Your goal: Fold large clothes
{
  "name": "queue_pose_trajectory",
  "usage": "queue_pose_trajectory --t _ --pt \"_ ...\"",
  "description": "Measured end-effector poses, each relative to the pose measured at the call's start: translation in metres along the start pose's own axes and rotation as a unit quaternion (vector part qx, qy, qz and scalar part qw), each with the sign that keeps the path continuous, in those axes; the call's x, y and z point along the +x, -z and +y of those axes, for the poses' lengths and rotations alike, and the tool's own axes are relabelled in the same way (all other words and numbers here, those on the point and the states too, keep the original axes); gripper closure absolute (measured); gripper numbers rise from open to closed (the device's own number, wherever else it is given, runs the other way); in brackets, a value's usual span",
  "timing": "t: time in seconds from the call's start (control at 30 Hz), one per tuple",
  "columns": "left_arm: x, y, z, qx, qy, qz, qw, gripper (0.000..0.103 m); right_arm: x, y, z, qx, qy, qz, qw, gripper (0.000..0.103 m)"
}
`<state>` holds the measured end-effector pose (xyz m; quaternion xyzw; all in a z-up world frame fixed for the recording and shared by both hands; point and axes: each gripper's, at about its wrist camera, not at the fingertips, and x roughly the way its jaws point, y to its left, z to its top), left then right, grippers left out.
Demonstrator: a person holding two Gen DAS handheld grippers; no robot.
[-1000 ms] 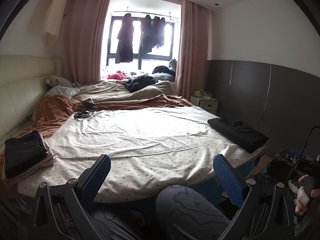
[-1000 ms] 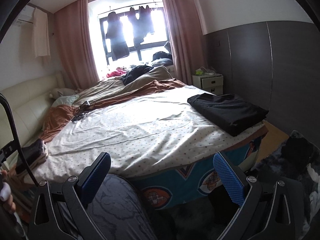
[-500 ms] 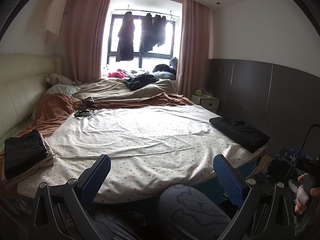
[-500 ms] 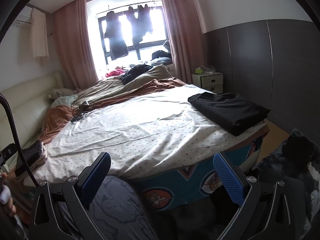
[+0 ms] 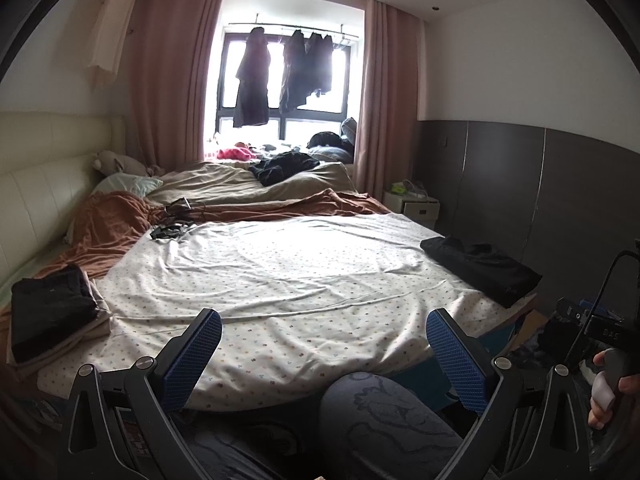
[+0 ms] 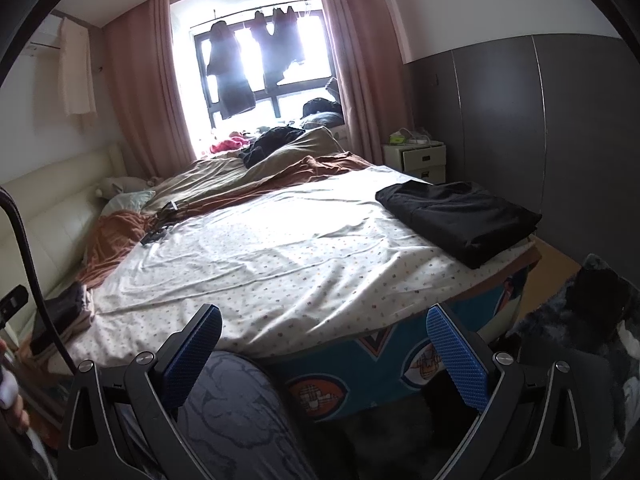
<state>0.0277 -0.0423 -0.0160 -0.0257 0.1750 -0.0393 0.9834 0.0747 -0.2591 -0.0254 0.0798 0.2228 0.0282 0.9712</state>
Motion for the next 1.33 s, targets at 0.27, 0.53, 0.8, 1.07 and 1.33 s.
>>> queue_pose_trajectory --t 0.27,0.53,0.8,1.07,1.33 --pt "0.001 0.002 0.002 -0.005 -0.003 0.003 1.0000 0.001 0.003 0.002 0.002 -0.003 0.002 0.003 1.000 0.000" --pt "0.002 0.003 0.005 -0.013 -0.005 0.007 0.9999 0.001 0.006 0.005 0.004 -0.003 0.003 0.006 1.000 0.000" --pt "0.002 0.003 0.006 -0.014 -0.005 0.009 0.9998 0.001 0.007 0.005 0.003 -0.002 0.004 0.007 1.000 0.000" --pt "0.000 0.004 -0.002 0.008 -0.009 0.001 0.9999 0.001 0.008 0.012 0.004 0.004 0.006 0.013 1.000 0.000" --pt "-0.004 0.007 -0.004 0.008 -0.009 0.007 0.9999 0.001 0.009 0.011 0.001 0.004 0.006 0.014 1.000 0.000"
